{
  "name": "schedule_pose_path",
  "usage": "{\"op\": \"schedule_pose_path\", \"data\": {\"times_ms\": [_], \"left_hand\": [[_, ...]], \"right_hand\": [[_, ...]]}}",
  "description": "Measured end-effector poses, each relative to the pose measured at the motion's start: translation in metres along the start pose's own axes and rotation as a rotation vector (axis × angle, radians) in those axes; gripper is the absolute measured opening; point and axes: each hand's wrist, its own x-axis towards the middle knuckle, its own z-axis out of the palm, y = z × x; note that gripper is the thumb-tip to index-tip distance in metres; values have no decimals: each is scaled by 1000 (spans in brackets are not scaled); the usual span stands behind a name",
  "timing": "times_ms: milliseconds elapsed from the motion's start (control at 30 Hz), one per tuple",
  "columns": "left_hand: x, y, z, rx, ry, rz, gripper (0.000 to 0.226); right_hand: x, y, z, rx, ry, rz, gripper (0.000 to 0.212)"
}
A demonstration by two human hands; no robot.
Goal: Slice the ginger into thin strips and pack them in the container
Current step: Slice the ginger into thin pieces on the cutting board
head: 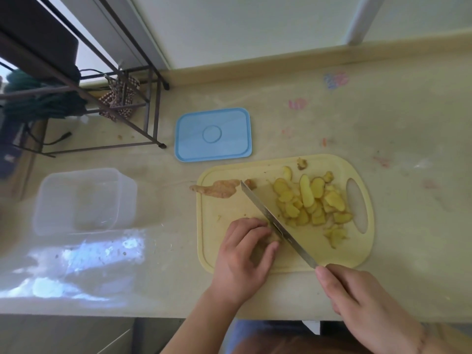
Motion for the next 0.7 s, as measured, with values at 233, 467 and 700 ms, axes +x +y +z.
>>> {"op": "schedule_pose_path", "data": {"times_ms": [233, 467, 700], "left_hand": [[-2, 2, 5, 20, 23, 28, 18], [-8, 2, 9, 30, 74, 35, 18], [-11, 2, 12, 37, 112, 57, 15]], "right_hand": [[-2, -6, -2, -10, -27, 16, 86], [-22, -23, -7, -58, -17, 37, 78], [-32, -25, -5, -185, 37, -7, 84]]}}
